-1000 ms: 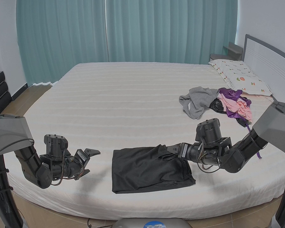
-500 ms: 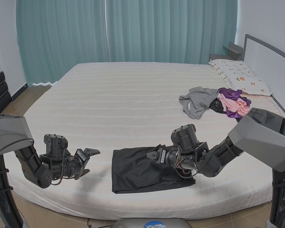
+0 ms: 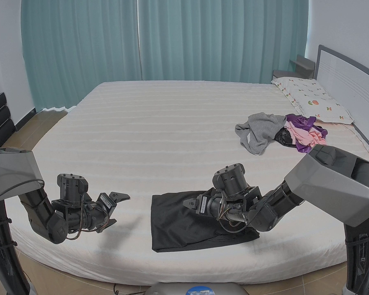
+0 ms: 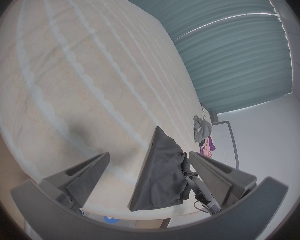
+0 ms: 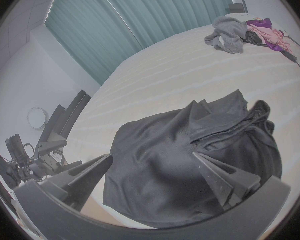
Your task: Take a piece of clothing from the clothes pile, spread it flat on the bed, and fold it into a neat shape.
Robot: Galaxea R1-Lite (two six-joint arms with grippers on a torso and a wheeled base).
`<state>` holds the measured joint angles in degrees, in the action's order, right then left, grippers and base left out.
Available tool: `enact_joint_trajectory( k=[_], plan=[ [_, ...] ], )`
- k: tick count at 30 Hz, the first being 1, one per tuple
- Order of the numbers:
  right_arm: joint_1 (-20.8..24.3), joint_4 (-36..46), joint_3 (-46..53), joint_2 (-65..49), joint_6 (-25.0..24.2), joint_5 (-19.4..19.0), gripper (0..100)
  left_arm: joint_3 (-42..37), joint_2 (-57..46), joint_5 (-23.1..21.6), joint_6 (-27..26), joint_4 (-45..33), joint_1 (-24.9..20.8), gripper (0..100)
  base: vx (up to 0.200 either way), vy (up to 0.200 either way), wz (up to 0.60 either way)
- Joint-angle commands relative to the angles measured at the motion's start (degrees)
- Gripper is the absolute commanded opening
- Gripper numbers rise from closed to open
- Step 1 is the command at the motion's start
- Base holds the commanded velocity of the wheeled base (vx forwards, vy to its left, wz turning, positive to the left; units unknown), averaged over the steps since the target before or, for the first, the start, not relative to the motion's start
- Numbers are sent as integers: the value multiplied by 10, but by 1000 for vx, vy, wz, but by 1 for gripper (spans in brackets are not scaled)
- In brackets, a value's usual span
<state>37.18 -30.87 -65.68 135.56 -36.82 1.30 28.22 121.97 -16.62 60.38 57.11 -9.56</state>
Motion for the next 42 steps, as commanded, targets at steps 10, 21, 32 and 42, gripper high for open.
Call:
enact_joint_trajectory(
  k=[10,21,32,42],
  plan=[
    [-23,69,-82,42,-6,13,100,1,1,1,0,0,0,100,0,0,0],
    [-134,85,-134,71,-6,54,100,2,2,1,0,0,0,100,0,0,0],
    [-157,78,-122,52,-7,37,100,2,3,2,0,0,0,100,0,0,0],
    [-147,27,-123,69,1,10,100,2,5,2,0,0,0,100,0,0,0]
  ],
)
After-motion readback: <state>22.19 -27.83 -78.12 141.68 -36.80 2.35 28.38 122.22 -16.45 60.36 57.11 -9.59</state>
